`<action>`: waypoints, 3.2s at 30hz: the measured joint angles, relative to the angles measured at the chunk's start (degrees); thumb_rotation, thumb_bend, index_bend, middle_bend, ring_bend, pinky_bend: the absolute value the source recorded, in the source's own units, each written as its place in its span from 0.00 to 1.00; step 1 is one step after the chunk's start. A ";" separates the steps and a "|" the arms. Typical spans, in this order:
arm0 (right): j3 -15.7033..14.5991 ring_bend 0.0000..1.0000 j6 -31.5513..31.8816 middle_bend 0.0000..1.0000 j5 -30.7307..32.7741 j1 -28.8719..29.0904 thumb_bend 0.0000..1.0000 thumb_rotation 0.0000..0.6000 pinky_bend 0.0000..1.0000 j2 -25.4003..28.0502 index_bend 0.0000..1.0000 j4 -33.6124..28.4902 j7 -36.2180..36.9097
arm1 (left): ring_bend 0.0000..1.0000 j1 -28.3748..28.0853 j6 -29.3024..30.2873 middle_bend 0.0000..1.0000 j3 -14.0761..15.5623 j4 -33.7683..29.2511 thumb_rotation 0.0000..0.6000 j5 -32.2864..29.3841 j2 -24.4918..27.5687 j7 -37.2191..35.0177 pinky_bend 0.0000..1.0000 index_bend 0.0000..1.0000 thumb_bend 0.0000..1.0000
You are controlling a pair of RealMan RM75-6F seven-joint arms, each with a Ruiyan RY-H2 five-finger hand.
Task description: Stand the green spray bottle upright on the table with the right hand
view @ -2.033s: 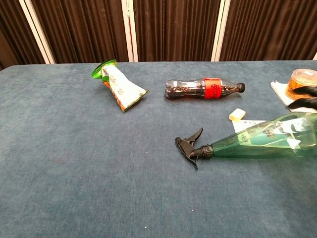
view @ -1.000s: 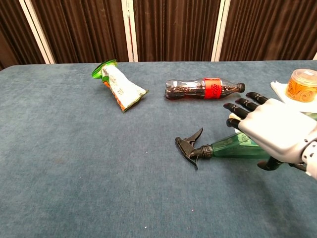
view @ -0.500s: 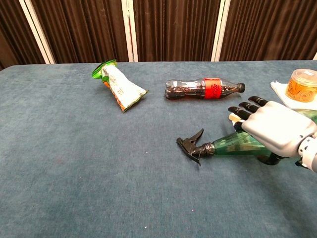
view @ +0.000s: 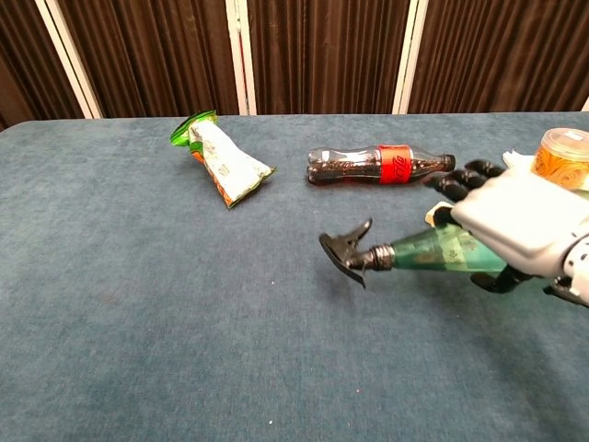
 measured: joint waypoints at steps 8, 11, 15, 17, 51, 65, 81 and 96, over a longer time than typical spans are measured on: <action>0.35 0.00 2.52 0.03 -1.45 0.03 0.48 1.00 0.00 3.97 0.81 -9.74 1.97 | 0.00 0.06 0.20 0.00 0.04 0.37 1.00 0.42 -0.02 -0.87 0.05 0.00 0.01; 1.51 0.00 2.37 0.04 -0.81 0.08 0.46 1.00 0.00 5.35 0.82 -13.20 6.28 | 0.00 0.05 0.16 0.00 0.02 0.54 1.00 0.42 -0.07 -1.04 0.05 0.00 0.01; 3.90 0.00 0.82 0.06 1.18 0.03 0.46 1.00 0.00 7.88 0.84 -17.86 17.47 | 0.00 -0.04 0.19 0.00 -0.09 0.67 1.00 0.54 -0.12 -1.44 0.05 0.00 0.01; 5.06 0.00 -0.05 0.07 1.95 -0.09 0.46 1.00 0.00 8.99 0.84 -19.47 24.02 | 0.00 -0.01 0.26 0.00 -0.14 0.73 1.00 0.53 -0.22 -1.43 0.05 0.00 0.01; 6.72 0.00 7.65 0.08 -20.62 -6.25 0.44 1.00 0.00 7.79 0.85 -6.42 108.62 | 0.00 0.54 0.45 0.00 -0.19 0.22 1.00 0.49 -1.01 1.38 0.05 0.00 0.01; 2.90 0.00 11.24 0.07 -21.90 -4.59 0.41 1.00 0.00 2.99 0.80 -0.93 104.45 | 0.00 0.98 1.16 0.00 -0.35 0.43 1.00 0.47 -0.67 0.33 0.05 0.00 0.01; 0.98 0.00 8.42 0.00 -21.13 -2.10 0.11 1.00 0.00 7.28 0.01 -4.55 98.19 | 0.00 1.21 1.61 0.00 -0.35 0.31 1.00 0.82 -0.30 -0.21 0.05 0.00 0.01; 0.62 0.00 6.46 0.00 -18.10 -1.68 0.07 1.00 0.00 14.03 0.00 -12.92 88.69 | 0.00 1.81 3.03 0.00 -0.45 0.52 1.00 1.20 0.27 -1.81 0.05 0.00 0.01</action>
